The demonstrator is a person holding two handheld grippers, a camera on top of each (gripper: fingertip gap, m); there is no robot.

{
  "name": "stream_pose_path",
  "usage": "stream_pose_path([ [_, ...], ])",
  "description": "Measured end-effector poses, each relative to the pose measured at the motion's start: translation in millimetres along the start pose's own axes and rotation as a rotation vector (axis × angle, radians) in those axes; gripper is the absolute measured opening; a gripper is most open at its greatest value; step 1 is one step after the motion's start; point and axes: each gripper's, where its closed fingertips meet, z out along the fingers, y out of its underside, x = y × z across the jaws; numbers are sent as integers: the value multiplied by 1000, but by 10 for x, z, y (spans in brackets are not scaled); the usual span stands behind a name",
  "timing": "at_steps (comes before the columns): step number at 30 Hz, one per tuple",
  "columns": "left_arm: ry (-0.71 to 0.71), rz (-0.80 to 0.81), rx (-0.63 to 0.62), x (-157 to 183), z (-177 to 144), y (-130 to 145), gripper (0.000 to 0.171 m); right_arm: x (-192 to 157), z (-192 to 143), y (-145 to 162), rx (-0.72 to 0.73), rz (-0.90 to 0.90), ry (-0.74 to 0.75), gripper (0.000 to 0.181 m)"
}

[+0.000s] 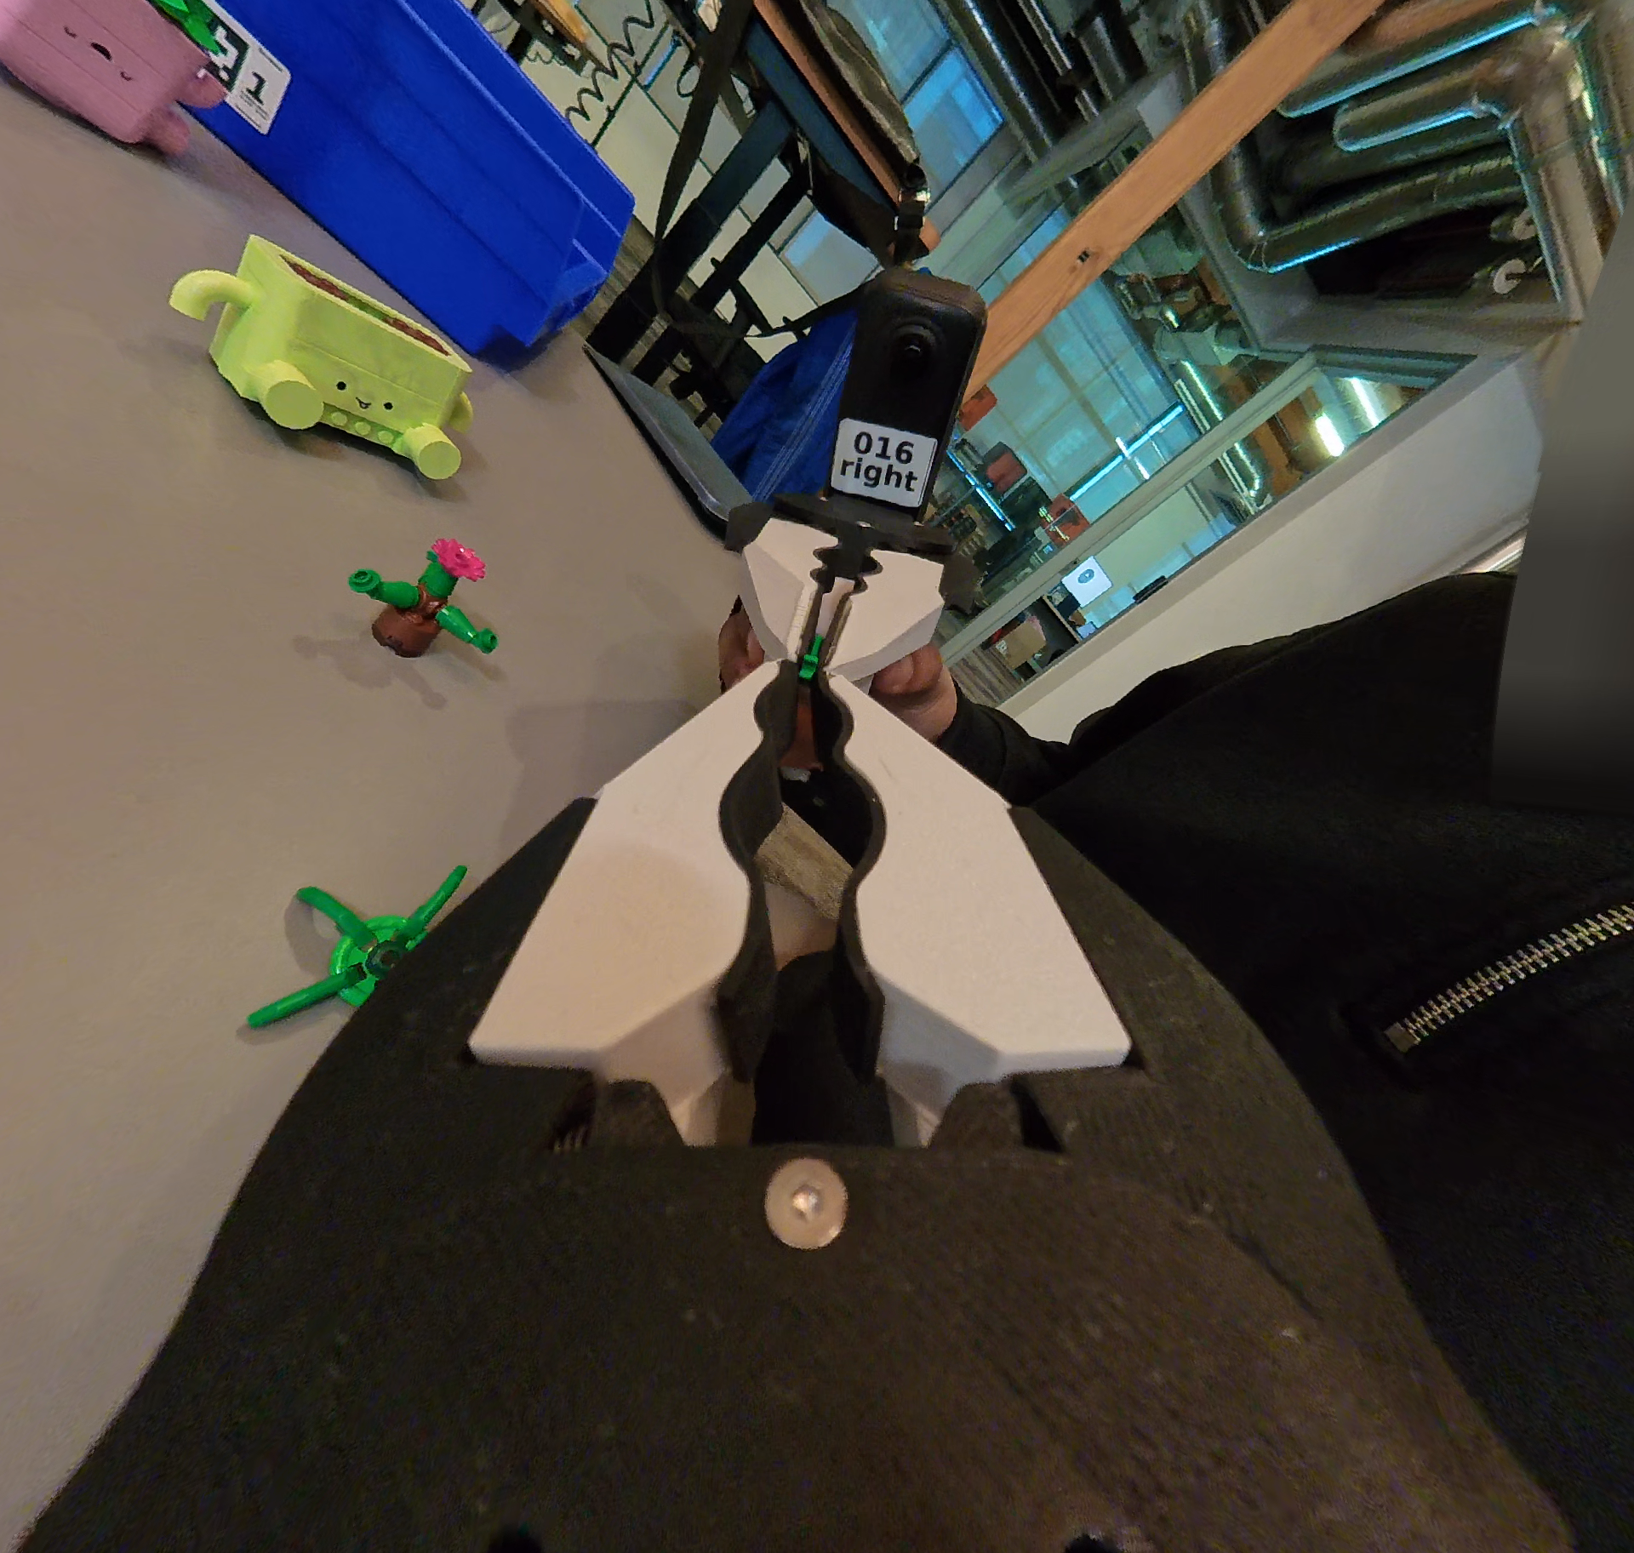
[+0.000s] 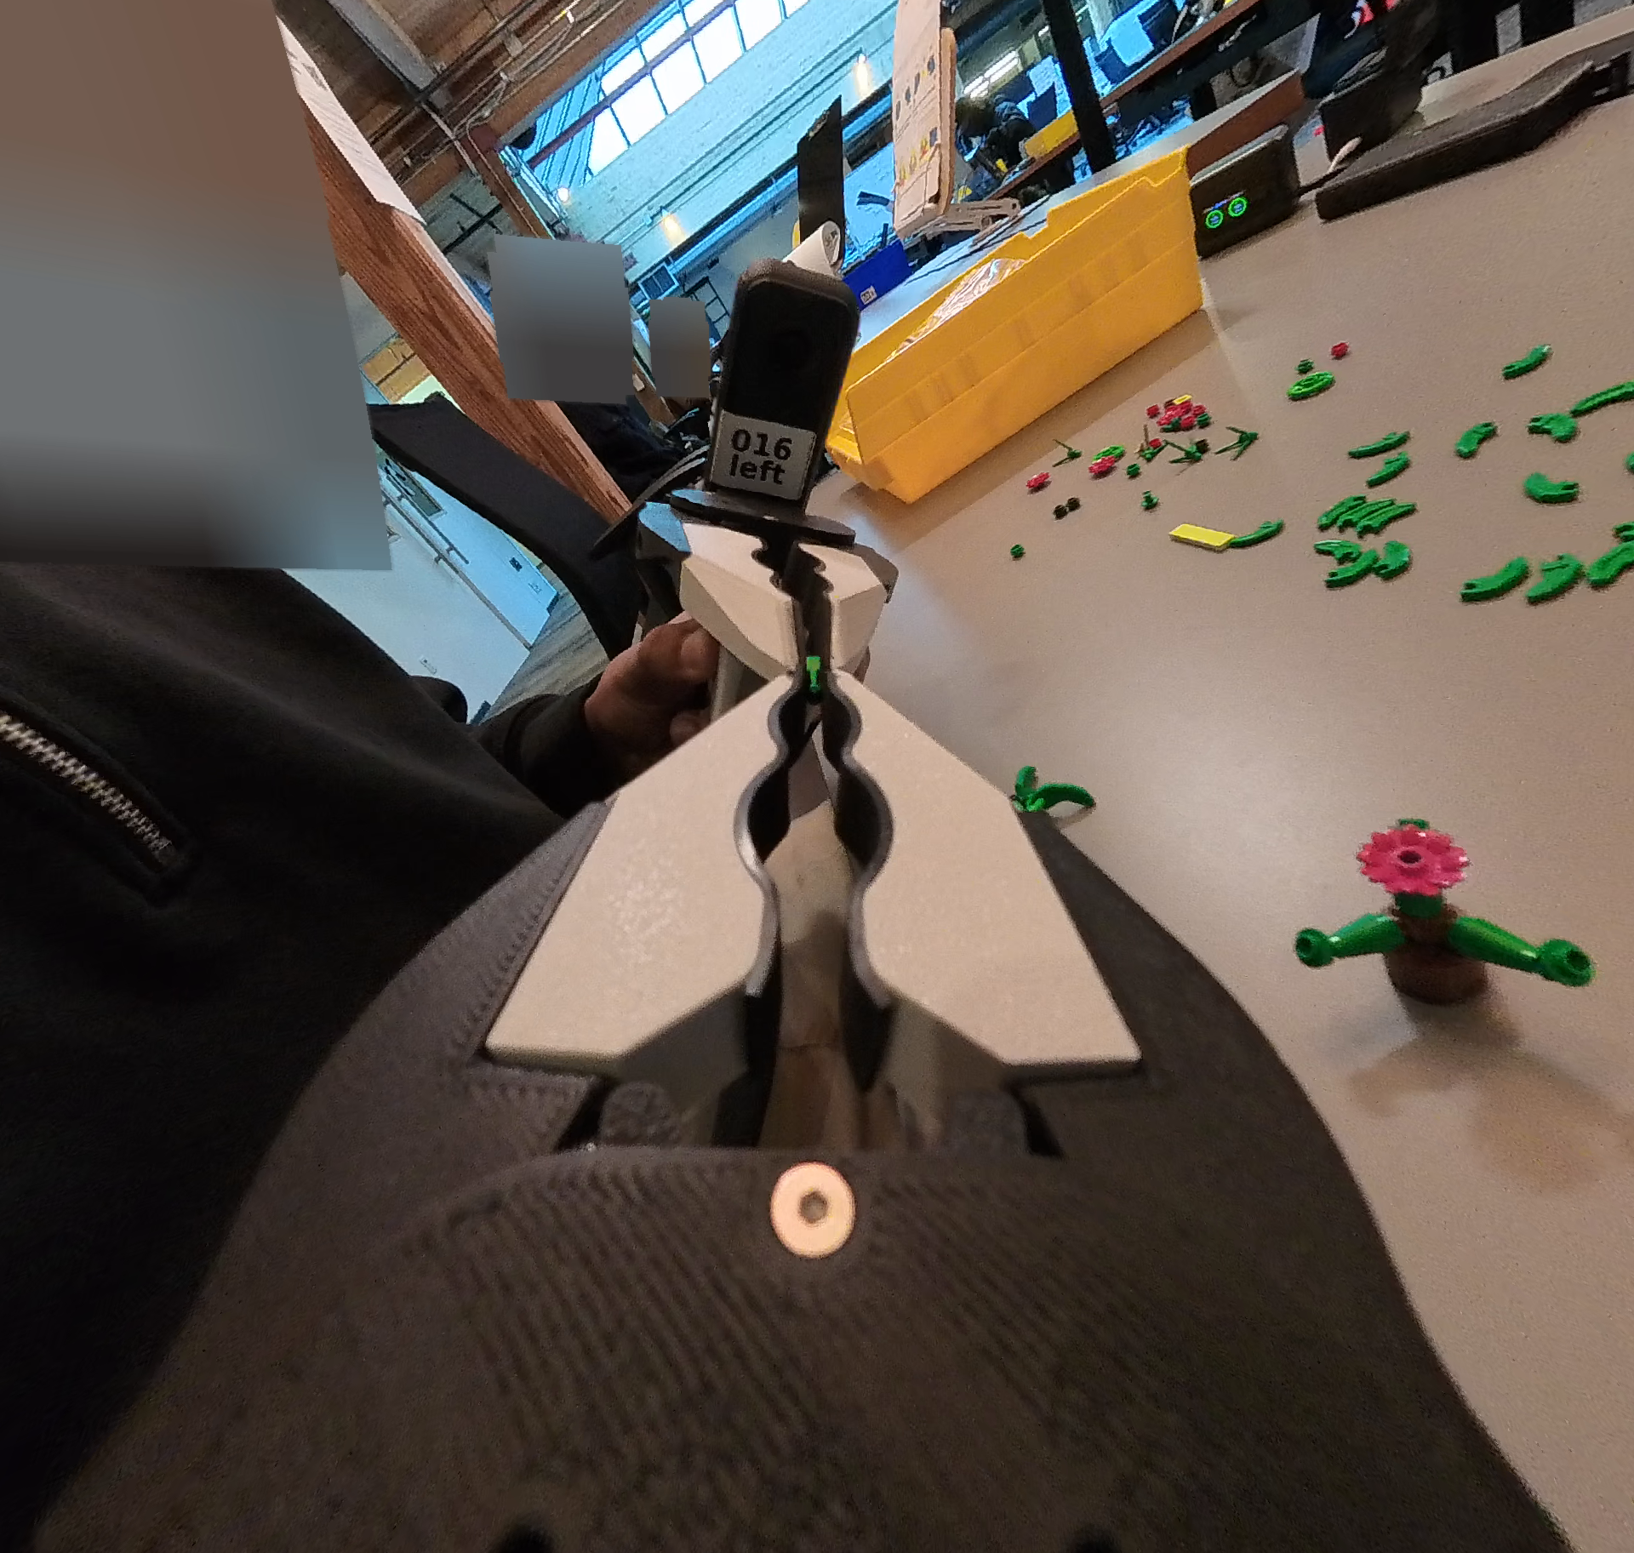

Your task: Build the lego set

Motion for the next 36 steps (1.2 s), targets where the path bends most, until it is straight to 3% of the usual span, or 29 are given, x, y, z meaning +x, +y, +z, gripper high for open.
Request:
stream_pose_path([
  [11,-7,2,17,6,-5,-21,3,-19,-16,-12,-5,-8,0,1],
  [13,-61,15,55,-57,-122,-107,27,18,-43,-11,-16,-29,33,1],
  [16,-202,18,83,-258,-431,-192,24,132,-93,82,-92,-99,129,1],
  [18,-349,-34,0,-514,-609,-46,21,251,-91,241,-200,-180,218,1],
  [21,-440,-106,-81,-733,-711,191,20,386,-13,472,-365,-332,324,1],
  [26,-460,-195,-170,-864,-605,437,22,478,184,679,-535,-510,384,2],
  [30,-426,-239,-203,-852,-509,486,16,508,285,675,-544,-554,398,2],
  [36,-372,-275,-200,-812,-458,483,20,630,287,709,-576,-530,416,1],
])
